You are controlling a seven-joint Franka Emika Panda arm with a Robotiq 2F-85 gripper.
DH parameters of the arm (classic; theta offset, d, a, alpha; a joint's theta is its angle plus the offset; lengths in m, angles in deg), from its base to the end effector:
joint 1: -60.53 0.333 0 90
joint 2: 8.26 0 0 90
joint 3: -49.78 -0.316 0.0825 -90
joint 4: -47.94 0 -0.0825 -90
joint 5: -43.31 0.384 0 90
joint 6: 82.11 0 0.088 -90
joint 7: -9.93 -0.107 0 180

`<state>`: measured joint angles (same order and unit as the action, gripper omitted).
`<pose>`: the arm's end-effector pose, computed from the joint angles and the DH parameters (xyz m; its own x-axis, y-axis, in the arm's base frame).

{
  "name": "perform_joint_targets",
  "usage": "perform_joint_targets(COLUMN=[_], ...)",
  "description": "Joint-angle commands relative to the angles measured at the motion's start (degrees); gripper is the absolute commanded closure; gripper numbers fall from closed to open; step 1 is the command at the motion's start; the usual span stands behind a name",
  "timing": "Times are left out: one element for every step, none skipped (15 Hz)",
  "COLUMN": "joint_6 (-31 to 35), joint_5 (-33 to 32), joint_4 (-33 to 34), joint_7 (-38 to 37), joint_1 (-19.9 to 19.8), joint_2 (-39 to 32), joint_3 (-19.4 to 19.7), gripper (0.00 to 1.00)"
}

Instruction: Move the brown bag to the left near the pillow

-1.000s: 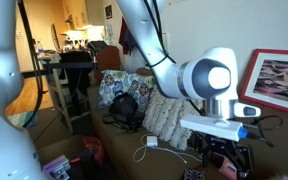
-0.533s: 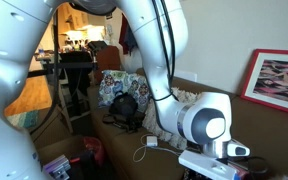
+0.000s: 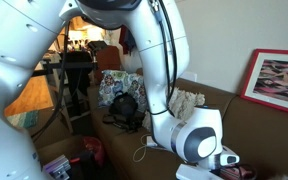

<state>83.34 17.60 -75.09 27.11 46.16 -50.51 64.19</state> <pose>0.4783 -0.2471 0.0609 0.9498 0.2734 -0.1523 0.3032 -0.9244 0.2313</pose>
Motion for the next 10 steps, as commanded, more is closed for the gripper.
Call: perform_joint_targets(joint_6=[1.2,-0.6,-2.3,-3.9,-5.5,-7.4,-8.9,-10.6,-12.3,-14.1], joint_5=[-0.7,-0.4,-0.1,0.0,0.0,0.1,0.1,0.0,0.1,0.4], joint_4=[-1.5,-0.5,0.4,1.4,2.5,4.0,5.4,6.9,8.7,10.5], joint_7=[2.1,2.4,2.1,1.9,1.5,1.9,1.6,1.2,1.2,1.5], joint_1=[2.5,3.2,4.3,5.3,6.2,6.5,7.1,7.6,7.5,7.2], joint_2=[3.7,4.5,5.0,5.4,5.5,5.2,4.3,3.4,1.9,0.5], joint_3=[0.5,0.0,-0.1,-0.2,-0.2,-0.6,-0.7,-0.7,-1.0,-1.4], gripper=[0.0,0.0,0.0,0.0,0.0,0.0,0.0,0.0,0.0,0.0])
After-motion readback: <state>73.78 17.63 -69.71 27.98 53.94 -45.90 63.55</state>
